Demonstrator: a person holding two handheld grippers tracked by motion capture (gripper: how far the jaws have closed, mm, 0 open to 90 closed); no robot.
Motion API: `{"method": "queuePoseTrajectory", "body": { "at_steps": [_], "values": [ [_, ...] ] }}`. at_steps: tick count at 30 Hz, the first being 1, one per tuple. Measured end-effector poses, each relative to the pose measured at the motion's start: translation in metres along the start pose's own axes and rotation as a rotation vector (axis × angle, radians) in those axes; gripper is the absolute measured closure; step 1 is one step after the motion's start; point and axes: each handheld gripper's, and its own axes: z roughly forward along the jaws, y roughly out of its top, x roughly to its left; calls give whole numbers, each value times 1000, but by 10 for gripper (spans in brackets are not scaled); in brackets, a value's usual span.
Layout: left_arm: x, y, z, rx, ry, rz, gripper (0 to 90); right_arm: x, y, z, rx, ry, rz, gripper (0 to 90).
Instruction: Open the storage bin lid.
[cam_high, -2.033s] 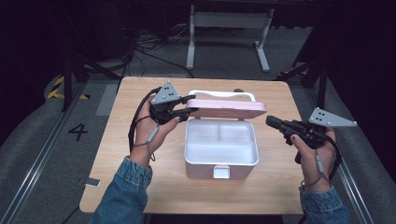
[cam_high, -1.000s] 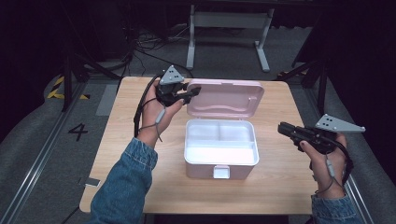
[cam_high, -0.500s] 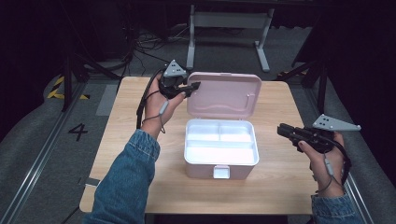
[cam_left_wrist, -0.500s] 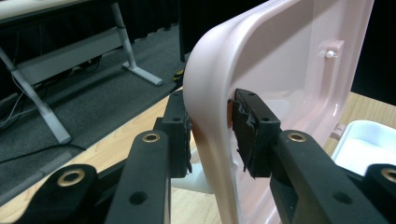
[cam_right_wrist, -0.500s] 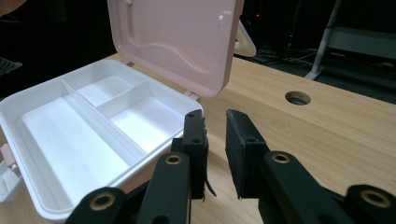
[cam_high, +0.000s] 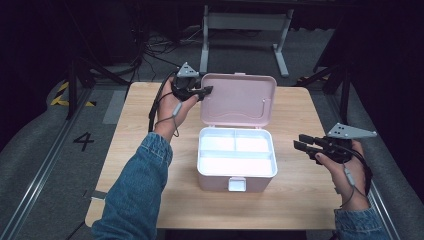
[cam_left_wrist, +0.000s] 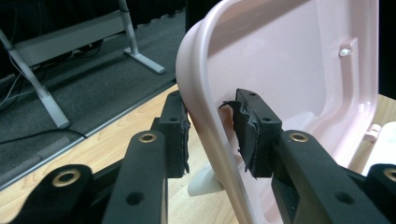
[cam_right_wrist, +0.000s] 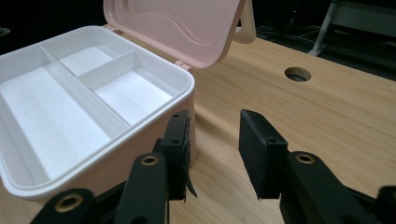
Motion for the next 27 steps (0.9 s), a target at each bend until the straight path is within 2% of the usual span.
{"method": "queuePoseTrajectory", "body": {
  "at_steps": [4, 6, 7, 11, 12, 16, 20, 27],
  "values": [
    [6, -3, 8, 8, -9, -34, 652, -1, -2, -1, 10, -7, 6, 630],
    [8, -4, 10, 4, -12, -38, 650, -2, -3, -2, 11, -10, 6, 630],
    [11, -6, 14, 11, -17, -63, 648, -2, -3, -2, 12, -11, 8, 633],
    [15, -8, 19, 12, -37, -94, 641, -3, -3, -2, 14, -7, 13, 630],
    [18, -11, 24, 17, -45, -117, 635, -3, -4, -2, 16, -4, 15, 630],
    [22, -16, 32, 28, -43, -146, 617, -4, -4, -2, 21, -6, 18, 629],
    [25, -18, 36, 39, -46, -149, 608, -5, -5, -2, 25, -8, 22, 630],
    [29, -26, 48, 75, -41, -189, 583, -7, -7, -2, 28, -6, 35, 629]
  ]
}}
